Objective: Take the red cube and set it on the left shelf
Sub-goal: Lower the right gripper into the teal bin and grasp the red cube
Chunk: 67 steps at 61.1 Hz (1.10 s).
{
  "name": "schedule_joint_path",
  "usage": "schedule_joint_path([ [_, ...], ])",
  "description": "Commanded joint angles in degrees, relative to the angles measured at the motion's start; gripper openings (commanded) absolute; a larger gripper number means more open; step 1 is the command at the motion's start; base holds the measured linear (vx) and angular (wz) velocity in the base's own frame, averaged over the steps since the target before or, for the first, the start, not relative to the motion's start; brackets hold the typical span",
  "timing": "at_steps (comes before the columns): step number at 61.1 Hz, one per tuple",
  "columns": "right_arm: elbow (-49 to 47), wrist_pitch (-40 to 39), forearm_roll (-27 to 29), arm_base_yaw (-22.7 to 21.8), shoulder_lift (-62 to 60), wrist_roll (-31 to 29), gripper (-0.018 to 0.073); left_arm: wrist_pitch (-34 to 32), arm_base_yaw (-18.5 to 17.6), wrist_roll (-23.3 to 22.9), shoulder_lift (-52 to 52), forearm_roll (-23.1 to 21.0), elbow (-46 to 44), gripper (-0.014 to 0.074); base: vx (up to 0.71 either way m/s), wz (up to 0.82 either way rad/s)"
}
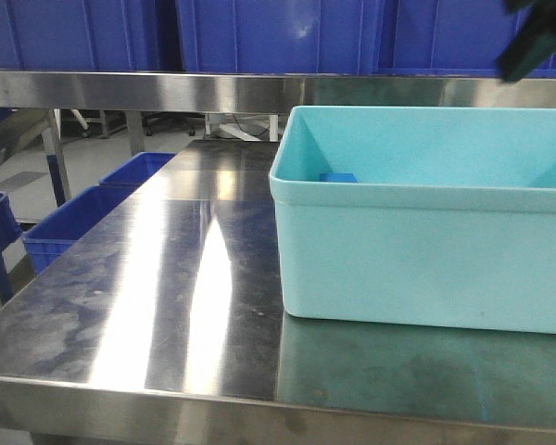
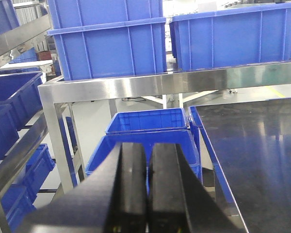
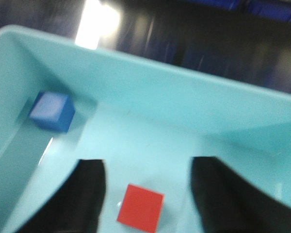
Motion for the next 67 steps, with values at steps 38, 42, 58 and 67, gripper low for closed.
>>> schedule_joint_path([
  [38,-2.2,0.2,-0.1,1.0,6.7,0.0,0.0611,-4.8,-0.2,0.1,0.5,0.0,1.3,0.0106,0.00,0.03],
  [42,-2.2,0.2,-0.1,1.0,7.4,0.0,0.0611,-4.8,-0.2,0.1,0.5,0.0,1.3,0.0106,0.00,0.00],
  [58,-2.2,0.3,-0.1,1.0,10.3,0.0,0.0611,-4.8,-0.2,0.1,0.5,0.0,1.3,0.0106,0.00,0.00],
  [67,-2.2,0.3,-0.1,1.0,11.9,0.0,0.0611,-4.8,-0.2,0.1,0.5,0.0,1.3,0.0106,0.00,0.00],
])
